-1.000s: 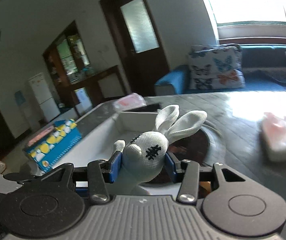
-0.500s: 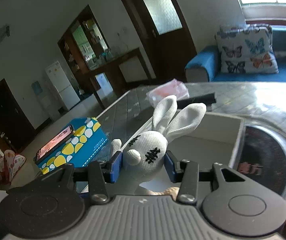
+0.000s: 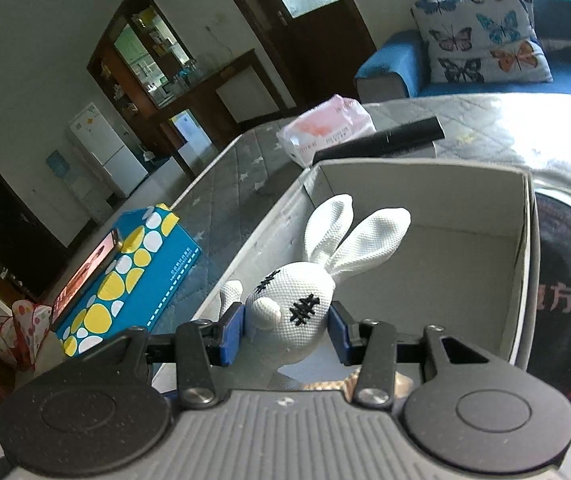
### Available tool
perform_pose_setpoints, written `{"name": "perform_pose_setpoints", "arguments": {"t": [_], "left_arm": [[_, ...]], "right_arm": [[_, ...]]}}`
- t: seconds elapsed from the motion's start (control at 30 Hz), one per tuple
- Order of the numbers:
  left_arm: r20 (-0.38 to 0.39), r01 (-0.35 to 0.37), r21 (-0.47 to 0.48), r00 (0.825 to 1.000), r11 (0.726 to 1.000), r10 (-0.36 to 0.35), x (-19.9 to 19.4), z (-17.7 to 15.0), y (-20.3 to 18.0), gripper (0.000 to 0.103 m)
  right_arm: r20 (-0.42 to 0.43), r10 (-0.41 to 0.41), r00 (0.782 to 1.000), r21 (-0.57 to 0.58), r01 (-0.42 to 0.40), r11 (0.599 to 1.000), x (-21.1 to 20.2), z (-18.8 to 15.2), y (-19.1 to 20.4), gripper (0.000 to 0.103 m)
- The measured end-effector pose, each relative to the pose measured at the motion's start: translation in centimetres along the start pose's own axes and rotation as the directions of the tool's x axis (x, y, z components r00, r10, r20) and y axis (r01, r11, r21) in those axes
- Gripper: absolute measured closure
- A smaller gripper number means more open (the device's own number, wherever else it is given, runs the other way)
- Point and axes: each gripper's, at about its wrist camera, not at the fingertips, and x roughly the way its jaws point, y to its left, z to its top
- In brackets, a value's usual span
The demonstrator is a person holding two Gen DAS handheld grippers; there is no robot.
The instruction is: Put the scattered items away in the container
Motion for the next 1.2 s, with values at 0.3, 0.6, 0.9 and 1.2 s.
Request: {"name": "perform_pose_setpoints", "arguments": {"t": [0.3,0.6,0.9,1.2], "left_arm": [[0.012,0.01,0.005,1.0,1.0,-0.01,-0.9,0.0,-0.5,0.075],[0.016,0.008,0.0,1.0,1.0,-0.008,-1.3,-0.1,-0.8,0.075],[0.016,0.03,0.005,0.999,1.0,-0.03,-2.1,-0.9,-2.2,0.075],[0.013,0.059,0.031,0.998,0.998,-0.06,-2.9,-2.0,-4.5,0.075]], "right_arm": [[-0.004,-0.017,1.0,-0.001,0.017,1.0,0.4,0.2,0.1,0.054],[0.0,0.002,1.0,-0.029,-0.002,1.0,-0.1,0.3,0.6,0.054],[0.019,-0.002,1.0,-0.105,0.004,0.994,-3.0,-0.2,0.9,0.054],[0.057,-0.023,0.998,-0.156,0.032,0.987,-7.6,-1.7,0.1,0.054]]}}
